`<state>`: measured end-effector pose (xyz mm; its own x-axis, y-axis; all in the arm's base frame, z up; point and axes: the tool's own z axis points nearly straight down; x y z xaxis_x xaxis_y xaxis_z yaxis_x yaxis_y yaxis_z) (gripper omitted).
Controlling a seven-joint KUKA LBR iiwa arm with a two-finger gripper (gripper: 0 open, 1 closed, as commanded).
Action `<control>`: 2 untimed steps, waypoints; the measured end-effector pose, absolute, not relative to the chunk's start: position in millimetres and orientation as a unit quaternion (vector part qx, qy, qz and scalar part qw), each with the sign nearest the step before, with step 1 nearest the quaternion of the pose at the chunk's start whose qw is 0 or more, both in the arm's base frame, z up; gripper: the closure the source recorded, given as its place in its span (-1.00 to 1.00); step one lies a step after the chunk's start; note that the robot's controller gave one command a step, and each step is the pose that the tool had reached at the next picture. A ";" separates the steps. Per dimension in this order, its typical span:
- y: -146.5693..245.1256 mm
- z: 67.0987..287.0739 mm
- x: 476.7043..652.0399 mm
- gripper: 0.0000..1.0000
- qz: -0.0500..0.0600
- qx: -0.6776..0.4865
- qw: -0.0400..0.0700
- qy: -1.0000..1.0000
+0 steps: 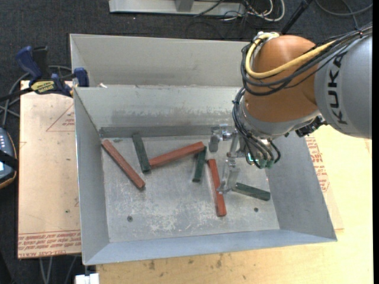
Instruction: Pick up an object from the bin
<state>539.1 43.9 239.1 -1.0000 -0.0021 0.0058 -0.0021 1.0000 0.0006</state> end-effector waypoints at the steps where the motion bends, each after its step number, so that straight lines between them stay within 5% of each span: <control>1: 33.3 104.1 558.0 -1.00 0.000 -0.062 0.003 -0.998; 2: 51.1 68.1 609.2 -1.00 -0.001 -0.037 -0.001 -0.999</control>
Offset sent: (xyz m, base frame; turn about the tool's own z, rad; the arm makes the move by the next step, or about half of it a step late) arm 0.0201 -0.0113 -0.1299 0.1292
